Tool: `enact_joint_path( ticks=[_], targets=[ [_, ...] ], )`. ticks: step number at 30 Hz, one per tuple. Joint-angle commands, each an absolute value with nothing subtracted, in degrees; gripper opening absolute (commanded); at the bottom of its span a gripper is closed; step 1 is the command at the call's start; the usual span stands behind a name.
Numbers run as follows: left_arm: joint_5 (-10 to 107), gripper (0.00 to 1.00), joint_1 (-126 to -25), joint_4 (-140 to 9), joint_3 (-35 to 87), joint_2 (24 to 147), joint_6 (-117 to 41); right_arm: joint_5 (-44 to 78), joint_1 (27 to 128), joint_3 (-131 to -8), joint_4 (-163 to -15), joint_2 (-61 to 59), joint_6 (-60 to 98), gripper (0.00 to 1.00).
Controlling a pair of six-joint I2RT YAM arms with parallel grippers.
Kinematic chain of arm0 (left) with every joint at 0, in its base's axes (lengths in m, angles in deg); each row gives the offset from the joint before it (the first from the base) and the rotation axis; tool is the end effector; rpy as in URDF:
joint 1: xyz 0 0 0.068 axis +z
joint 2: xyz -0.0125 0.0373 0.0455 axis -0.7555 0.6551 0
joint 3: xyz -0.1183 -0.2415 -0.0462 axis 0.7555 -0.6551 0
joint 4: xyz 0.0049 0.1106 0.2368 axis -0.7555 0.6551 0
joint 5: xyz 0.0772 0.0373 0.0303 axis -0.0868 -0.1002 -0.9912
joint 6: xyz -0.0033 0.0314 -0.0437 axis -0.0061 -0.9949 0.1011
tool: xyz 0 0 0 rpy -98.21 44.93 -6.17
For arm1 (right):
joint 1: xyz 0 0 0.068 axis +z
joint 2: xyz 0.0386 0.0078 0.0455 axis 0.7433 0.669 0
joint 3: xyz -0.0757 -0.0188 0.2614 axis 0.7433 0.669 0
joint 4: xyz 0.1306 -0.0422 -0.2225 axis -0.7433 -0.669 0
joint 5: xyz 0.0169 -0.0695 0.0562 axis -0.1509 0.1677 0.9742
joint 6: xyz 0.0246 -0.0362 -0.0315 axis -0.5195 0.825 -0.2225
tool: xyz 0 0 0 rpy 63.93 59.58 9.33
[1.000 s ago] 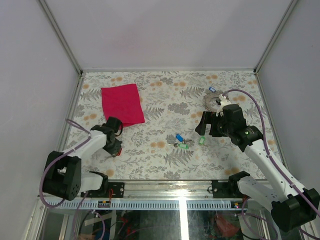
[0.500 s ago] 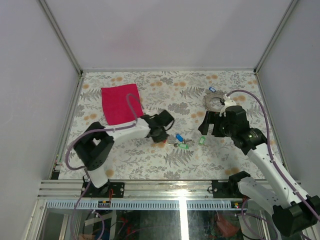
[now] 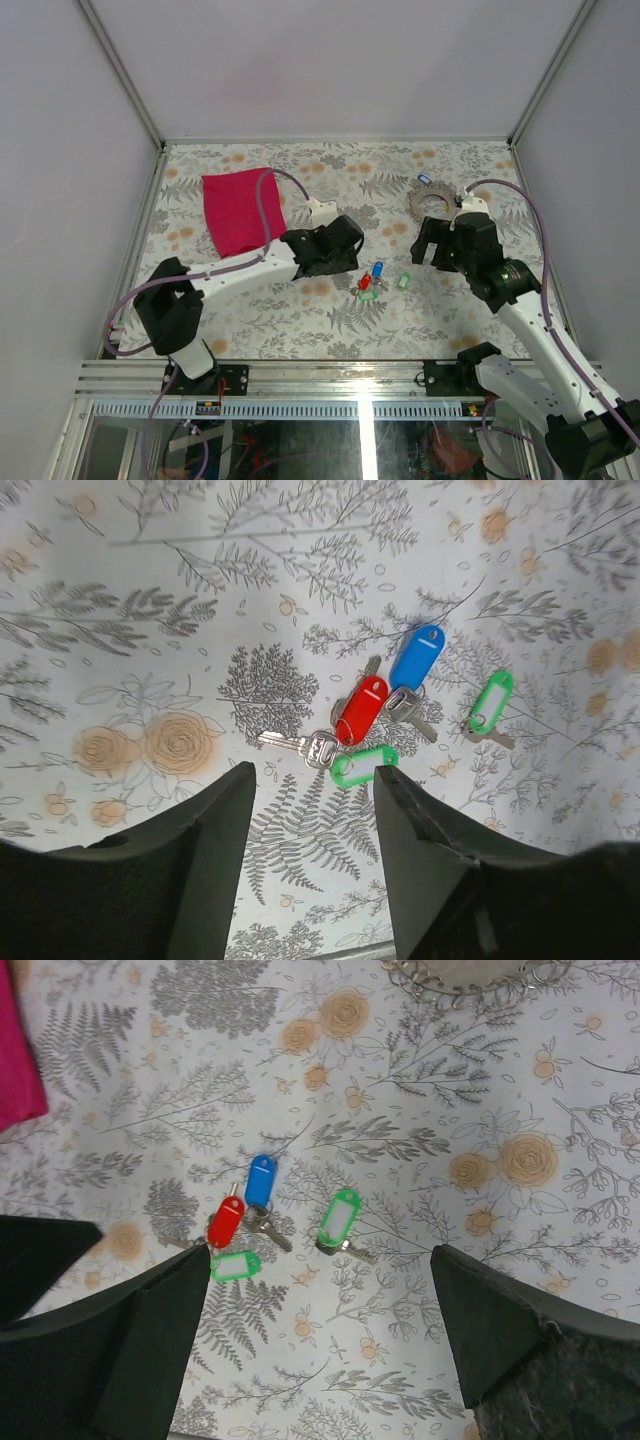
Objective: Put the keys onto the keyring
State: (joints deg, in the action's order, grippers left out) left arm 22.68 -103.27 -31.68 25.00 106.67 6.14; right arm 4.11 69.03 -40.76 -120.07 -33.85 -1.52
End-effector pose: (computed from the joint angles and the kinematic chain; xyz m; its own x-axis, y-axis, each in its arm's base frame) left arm 0.2164 -0.2817 0.2331 -0.8383 -0.1861 -0.5125 -0.0284 0.9536 -0.2997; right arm 0.1716 0.0622 0.3070 -0.5742 0.2657 -0.7744 -0.0232 0.9402 0.3398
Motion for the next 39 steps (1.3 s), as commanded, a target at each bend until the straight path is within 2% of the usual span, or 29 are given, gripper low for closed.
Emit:
enact_joint_path(
  ticks=[1,6,9,13,24,29,39],
  targets=[
    [20.4,0.53,-100.6,-31.9,23.3,102.7,-1.1,-1.2,69.4,-44.1,-117.6,-29.2,-0.7,0.98],
    [35.1,0.63,-92.7,-37.6,18.9,99.6,-9.1,1.8,68.9,-49.3,-114.7,-18.4,3.3,1.0],
    [39.2,0.68,-90.1,-38.4,18.6,97.8,-12.9,6.3,66.1,-52.9,-112.3,-10.8,4.9,1.0],
    [39.0,0.74,-89.7,-36.5,20.6,95.7,-16.5,9.9,62.0,-59.4,-111.2,0.0,5.1,0.99],
    [34.3,0.75,-88.9,-31.0,18.9,89.3,-17.7,4.8,59.0,-76.5,-112.3,23.9,6.4,0.98],
    [32.3,0.75,-88.0,-30.9,16.0,85.1,-16.6,4.4,57.9,-80.6,-113.1,30.5,8.1,0.99],
    [29.6,0.8,-87.8,-33.3,11.8,79.4,-17.0,11.4,55.7,-86.1,-112.5,38.4,12.0,1.0]
  ],
)
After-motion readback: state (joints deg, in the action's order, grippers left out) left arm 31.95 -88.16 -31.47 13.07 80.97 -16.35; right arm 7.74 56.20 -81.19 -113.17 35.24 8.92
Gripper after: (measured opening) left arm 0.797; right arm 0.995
